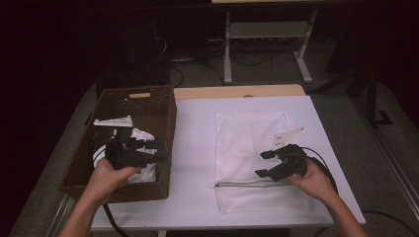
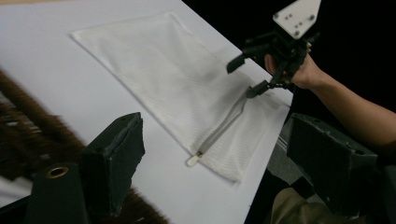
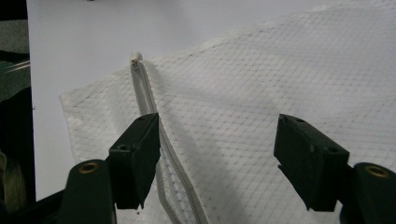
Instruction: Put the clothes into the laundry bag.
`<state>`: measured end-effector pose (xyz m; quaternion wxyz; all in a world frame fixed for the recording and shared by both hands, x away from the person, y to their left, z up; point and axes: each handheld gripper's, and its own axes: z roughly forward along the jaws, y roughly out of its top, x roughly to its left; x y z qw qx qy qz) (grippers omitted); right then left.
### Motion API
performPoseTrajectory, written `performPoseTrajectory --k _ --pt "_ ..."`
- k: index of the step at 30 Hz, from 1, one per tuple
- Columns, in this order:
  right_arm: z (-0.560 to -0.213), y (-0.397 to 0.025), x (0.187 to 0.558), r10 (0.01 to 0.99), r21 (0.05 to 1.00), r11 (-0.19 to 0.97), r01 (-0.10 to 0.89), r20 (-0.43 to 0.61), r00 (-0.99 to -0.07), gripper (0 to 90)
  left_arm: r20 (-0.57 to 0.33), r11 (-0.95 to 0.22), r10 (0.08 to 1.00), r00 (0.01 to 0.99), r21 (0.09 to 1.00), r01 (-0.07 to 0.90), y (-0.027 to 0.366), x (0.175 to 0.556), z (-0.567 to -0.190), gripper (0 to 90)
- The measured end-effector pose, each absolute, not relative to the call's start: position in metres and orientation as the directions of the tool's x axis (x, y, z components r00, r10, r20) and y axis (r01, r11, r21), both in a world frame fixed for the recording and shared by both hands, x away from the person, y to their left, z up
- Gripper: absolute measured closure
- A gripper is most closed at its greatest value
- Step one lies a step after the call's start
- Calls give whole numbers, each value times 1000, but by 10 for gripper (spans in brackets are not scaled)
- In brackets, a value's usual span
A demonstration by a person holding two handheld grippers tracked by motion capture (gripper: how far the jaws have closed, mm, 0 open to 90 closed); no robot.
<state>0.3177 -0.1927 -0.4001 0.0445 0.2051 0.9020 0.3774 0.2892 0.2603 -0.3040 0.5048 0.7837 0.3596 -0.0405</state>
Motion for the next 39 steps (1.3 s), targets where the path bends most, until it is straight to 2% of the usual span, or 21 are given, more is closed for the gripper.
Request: performPoseTrajectory --k 13,20,25,32,36,39 --pt "-397 -185 326 380 688 651 322 72 -922 301 -337 -261 677 654 721 642 316 300 -308 180" --pt "-399 -183 329 372 681 658 320 75 -925 299 -232 -318 761 605 680 661 333 300 -314 168" --pt "-401 -183 330 365 679 664 315 74 -928 297 -137 -378 807 575 628 681 336 299 -322 161" --pt "-401 -187 329 364 667 677 311 64 -929 294 -59 -460 824 563 510 727 331 303 -342 149" --pt "-401 -191 328 365 654 689 313 60 -929 295 -44 -510 812 582 431 744 323 309 -353 147" --pt "-402 -192 326 362 642 703 306 48 -931 297 -55 -517 809 585 406 753 318 314 -357 138"
